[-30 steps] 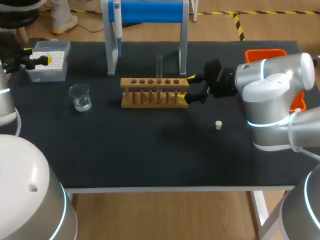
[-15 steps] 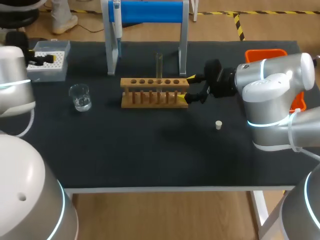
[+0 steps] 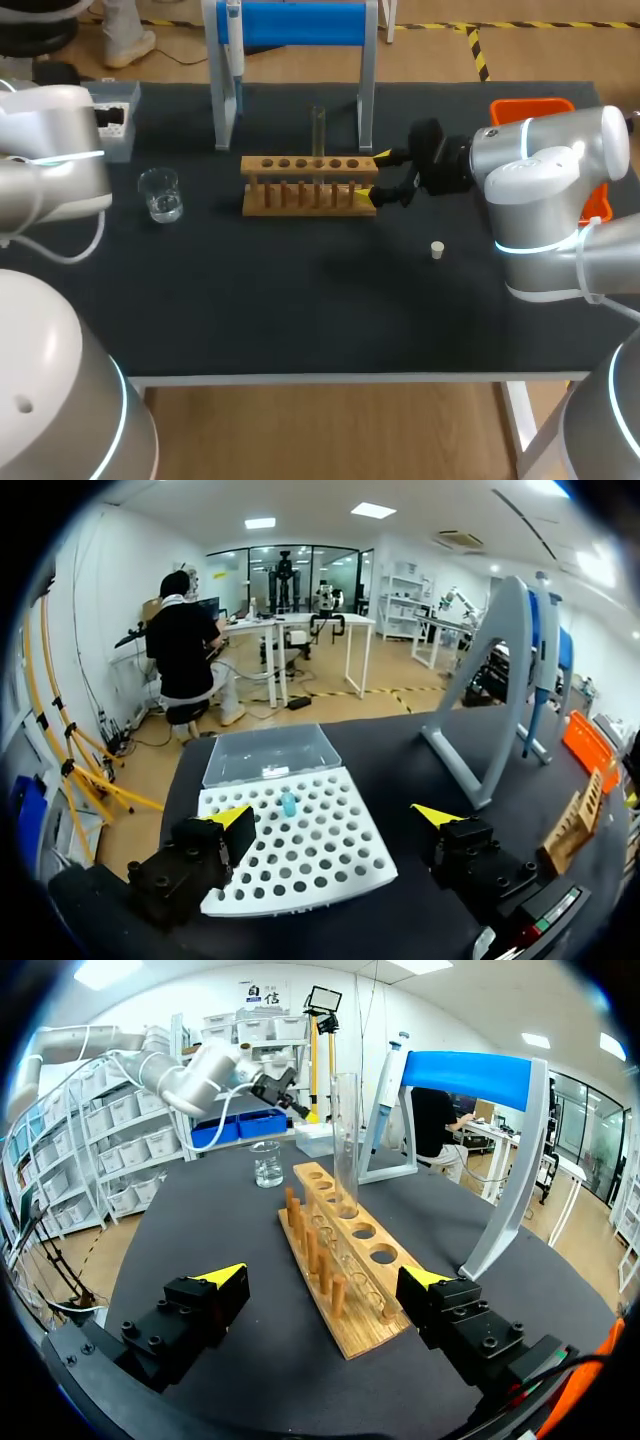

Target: Invert the test tube, pick up the pipette, mount the tip to pipette, aspirate from beaker and dispense into the tube, eject the tip, return the pipette, and cap with the stopper.

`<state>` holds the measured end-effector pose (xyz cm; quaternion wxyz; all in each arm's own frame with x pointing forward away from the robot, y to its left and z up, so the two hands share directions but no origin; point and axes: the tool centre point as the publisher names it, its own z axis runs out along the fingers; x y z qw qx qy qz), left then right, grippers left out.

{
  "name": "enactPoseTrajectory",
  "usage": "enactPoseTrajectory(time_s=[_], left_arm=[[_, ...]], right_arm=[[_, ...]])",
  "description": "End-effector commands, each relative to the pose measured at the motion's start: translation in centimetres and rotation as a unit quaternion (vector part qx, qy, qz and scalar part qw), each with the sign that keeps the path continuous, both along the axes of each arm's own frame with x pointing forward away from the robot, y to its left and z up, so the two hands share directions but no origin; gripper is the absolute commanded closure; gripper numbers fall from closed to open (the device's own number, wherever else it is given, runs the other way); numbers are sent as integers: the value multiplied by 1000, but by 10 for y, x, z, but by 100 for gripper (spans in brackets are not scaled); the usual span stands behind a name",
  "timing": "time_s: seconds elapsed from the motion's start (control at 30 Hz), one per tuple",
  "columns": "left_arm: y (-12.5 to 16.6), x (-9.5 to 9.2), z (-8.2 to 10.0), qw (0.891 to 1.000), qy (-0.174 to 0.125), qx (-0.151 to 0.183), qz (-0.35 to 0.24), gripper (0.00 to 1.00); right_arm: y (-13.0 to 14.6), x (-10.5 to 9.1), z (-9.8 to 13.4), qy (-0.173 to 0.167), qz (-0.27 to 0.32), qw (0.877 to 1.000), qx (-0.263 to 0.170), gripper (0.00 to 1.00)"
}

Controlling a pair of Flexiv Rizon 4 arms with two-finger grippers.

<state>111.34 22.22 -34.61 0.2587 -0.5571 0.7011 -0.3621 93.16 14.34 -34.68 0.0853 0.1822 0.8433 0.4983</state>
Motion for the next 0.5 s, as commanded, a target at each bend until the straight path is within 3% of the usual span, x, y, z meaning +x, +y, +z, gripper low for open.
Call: enactPoseTrajectory(time_s=[0.03,0.13,0.23,0.3,0.5], left_arm=[[-4,3,-7,1000,-7,10,18,0],[-2,5,-8,1000,-8,10,24,0],[-1,6,-9,1000,-8,11,27,11],[0,8,-10,999,-8,11,29,36],[2,12,-9,999,-10,15,37,35]], right_arm=[[0,0,0,0,0,1000,0,0],[0,0,0,0,0,1000,0,0],[0,0,0,0,0,1000,0,0],[0,0,0,0,0,1000,0,0],[0,0,0,0,0,1000,0,0]])
